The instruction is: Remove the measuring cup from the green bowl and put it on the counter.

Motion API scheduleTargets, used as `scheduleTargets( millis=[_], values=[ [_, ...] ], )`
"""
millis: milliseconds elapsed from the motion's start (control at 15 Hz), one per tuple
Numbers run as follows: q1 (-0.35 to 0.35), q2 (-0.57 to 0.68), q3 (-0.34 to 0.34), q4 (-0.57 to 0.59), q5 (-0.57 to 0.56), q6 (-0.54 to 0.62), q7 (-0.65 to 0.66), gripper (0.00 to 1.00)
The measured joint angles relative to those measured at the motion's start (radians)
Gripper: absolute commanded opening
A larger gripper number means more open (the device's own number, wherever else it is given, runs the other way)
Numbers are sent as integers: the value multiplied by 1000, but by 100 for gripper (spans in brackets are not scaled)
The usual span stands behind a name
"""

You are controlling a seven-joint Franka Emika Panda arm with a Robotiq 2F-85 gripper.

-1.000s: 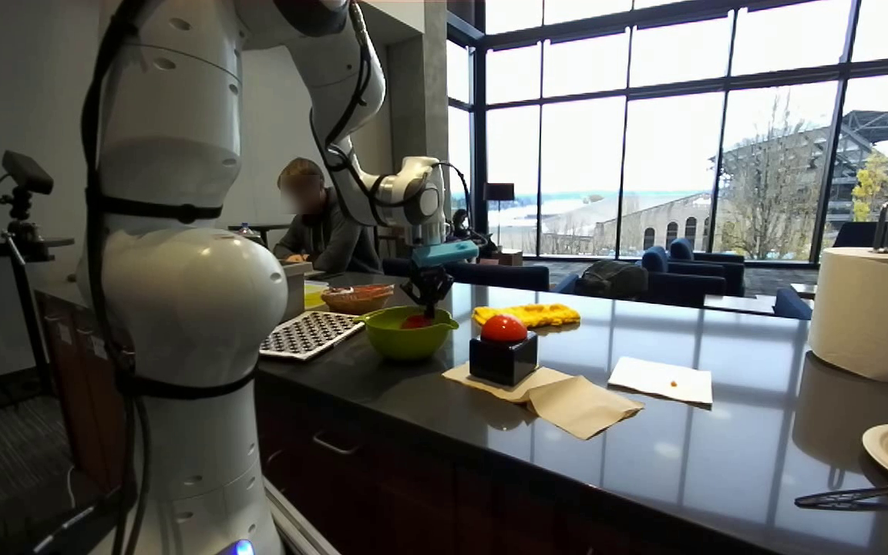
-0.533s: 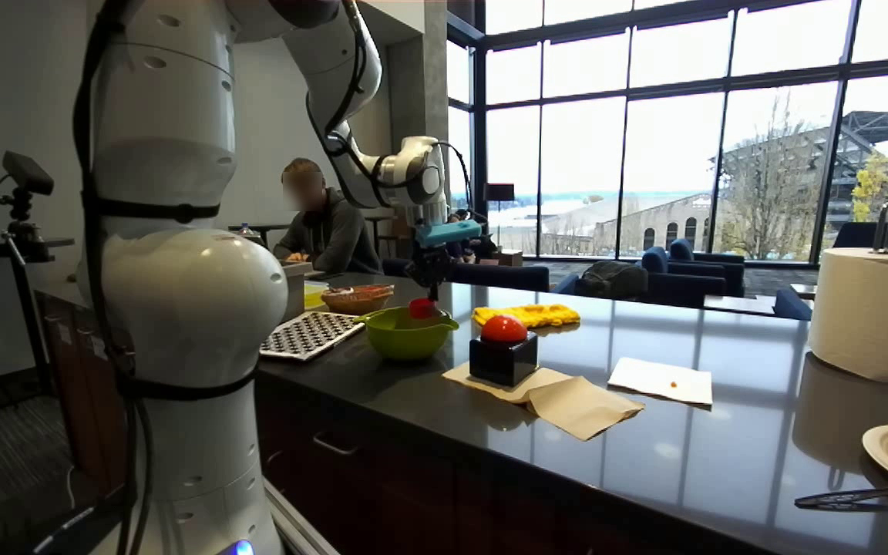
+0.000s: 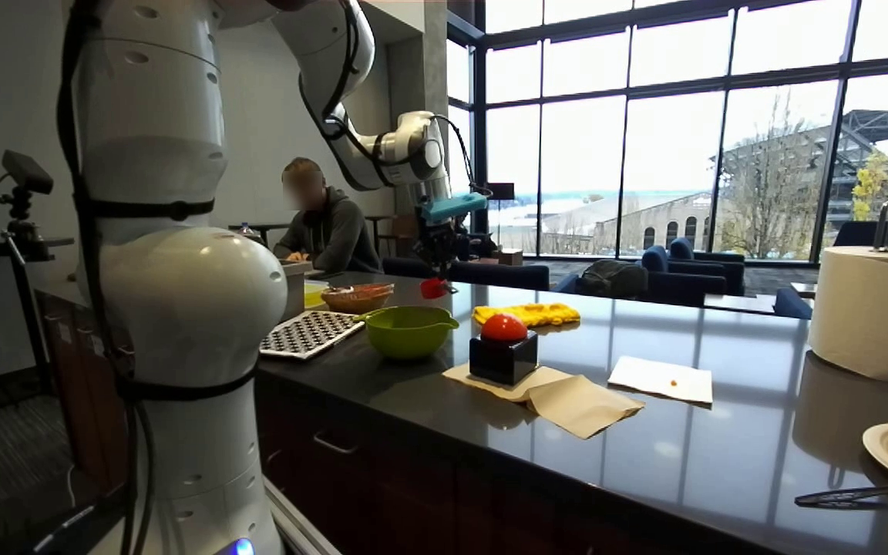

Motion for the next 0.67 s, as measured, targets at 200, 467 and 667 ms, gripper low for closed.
scheduleTargets(
  millis=[200,467,667],
  values=[
    [-8,-22,-24,0,-39,0,1,1],
    [-34,-34,-58,-2,-59,0,1,1],
    [-60,-39,-89,-4,-59,1,-3,1]
  ],
)
